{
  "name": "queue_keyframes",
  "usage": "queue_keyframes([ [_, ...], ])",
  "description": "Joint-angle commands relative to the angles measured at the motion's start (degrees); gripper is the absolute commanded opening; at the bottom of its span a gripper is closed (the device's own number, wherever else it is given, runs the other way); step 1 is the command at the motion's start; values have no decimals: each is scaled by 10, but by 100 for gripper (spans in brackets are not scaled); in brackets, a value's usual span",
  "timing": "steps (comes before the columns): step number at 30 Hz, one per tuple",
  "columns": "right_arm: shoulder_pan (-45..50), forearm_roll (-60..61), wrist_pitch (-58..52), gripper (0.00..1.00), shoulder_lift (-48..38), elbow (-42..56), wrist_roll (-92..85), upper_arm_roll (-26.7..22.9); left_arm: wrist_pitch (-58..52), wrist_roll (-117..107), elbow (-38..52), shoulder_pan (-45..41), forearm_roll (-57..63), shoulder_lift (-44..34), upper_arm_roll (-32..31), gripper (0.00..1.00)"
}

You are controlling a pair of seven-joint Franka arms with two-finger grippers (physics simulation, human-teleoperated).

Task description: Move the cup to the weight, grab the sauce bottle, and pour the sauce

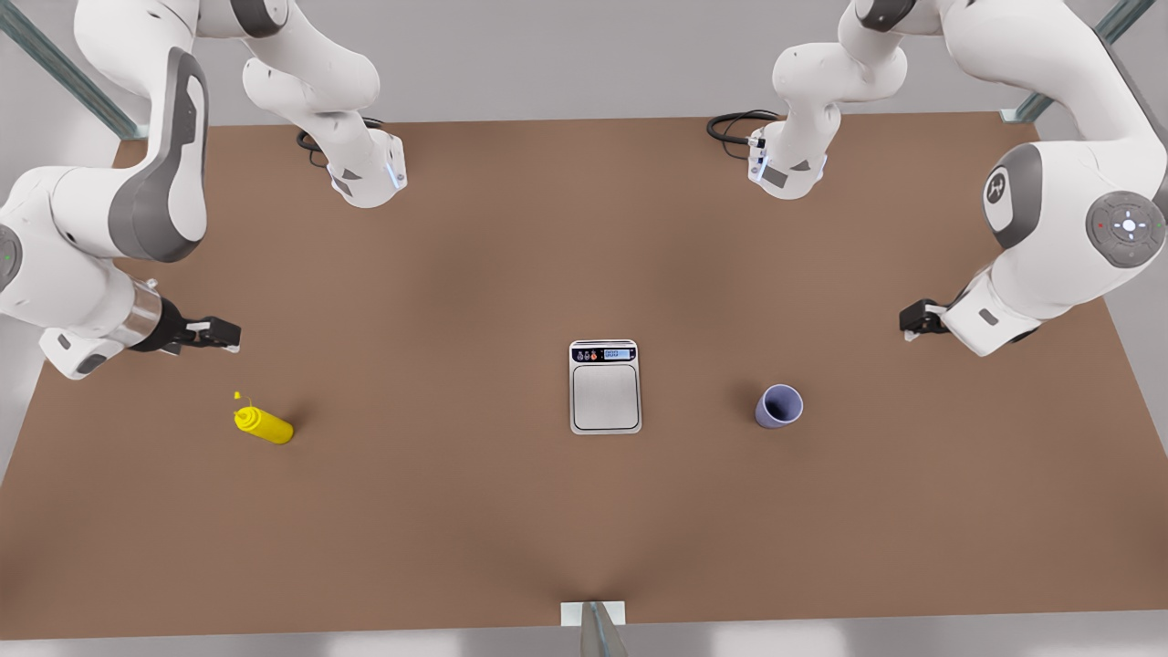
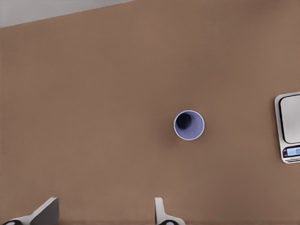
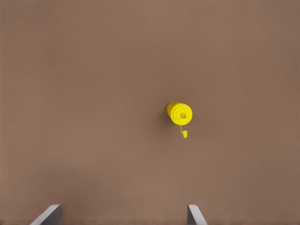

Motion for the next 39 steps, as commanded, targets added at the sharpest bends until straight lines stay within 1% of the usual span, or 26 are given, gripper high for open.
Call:
queue_keyframes([
  [1, 1, 0, 2, 100, 0, 0, 0, 1, 0, 0, 0, 1, 0, 0, 0, 100],
  [3, 2, 1, 3, 100, 2, -2, -3, 1, 0, 0, -2, 1, -1, 4, 0, 100],
  [5, 2, 28, -2, 100, 8, 0, -113, -3, 6, -4, -5, 0, -8, 10, -1, 100],
  [6, -1, 30, -12, 100, 21, 18, -126, -2, 14, -11, -6, -3, -9, 26, -1, 100],
  [7, -1, 16, -6, 100, 26, 19, -204, -2, 37, -25, -10, -3, -29, 47, -2, 100],
  [8, -16, 18, -5, 100, 28, 18, -273, -3, 81, -25, -45, -5, -34, 47, -2, 100],
  [9, -19, 12, -5, 100, 27, 18, -286, -3, 134, -25, -87, -7, -34, 49, -8, 100],
  [11, -50, 42, 8, 100, 25, 4, -381, -2, 214, -25, -147, -27, -35, 67, -8, 100],
  [13, -63, 50, 24, 100, 27, -1, -504, -3, 271, -25, -176, -27, -35, 94, -9, 100],
  [14, -69, 49, 52, 100, 28, -7, -550, -3, 304, -25, -200, -27, -35, 96, -9, 100],
  [15, -90, 74, 59, 100, 29, -24, -595, -3, 331, -25, -218, -27, -35, 97, -9, 100],
  [17, -133, 148, 63, 100, 47, -44, -684, -3, 352, -25, -219, -27, -35, 112, -9, 100],
  [18, -146, 154, 72, 100, 49, -47, -736, -3, 359, -25, -221, -35, -35, 121, -9, 100],
  [19, -167, 192, 71, 100, 50, -57, -802, -3, 361, -25, -223, -40, -35, 128, -9, 100],
  [21, -206, 305, 65, 100, 92, -66, -947, -2, 361, -25, -223, -44, -35, 147, -9, 100],
  [23, -234, 370, 64, 100, 138, -62, -1064, -2, 361, -22, -223, -44, -35, 158, -9, 100],
  [25, -266, 386, 28, 100, 197, -44, -1121, -1, 367, -20, -222, -44, -35, 172, -9, 100],
  [28, -296, 386, 28, 100, 254, -31, -1195, -2, 377, -20, -221, -44, -36, 197, -9, 100],
  [29, -303, 387, 28, 100, 277, -24, -1221, -2, 381, -21, -221, -44, -42, 201, -9, 89],
  [30, -310, 413, 28, 100, 318, 4, -1269, -2, 381, -21, -219, -44, -60, 207, -9, 54],
  [31, -317, 422, 27, 100, 344, 25, -1288, -1, 381, -21, -219, -44, -61, 211, -9, 42],
  [32, -331, 429, 26, 100, 371, 32, -1296, 3, 381, -23, -216, -44, -65, 214, -9, 27],
  [33, -331, 443, 19, 100, 388, 46, -1329, 3, 381, -24, -216, -44, -65, 214, -9, 21],
  [36, -324, 441, 4, 100, 402, 45, -1367, 4, 374, -24, -216, -44, -98, 215, -9, 21],
  [39, -324, 452, 11, 100, 432, 47, -1385, 6, 374, -22, -216, -44, -98, 215, -9, 21],
])
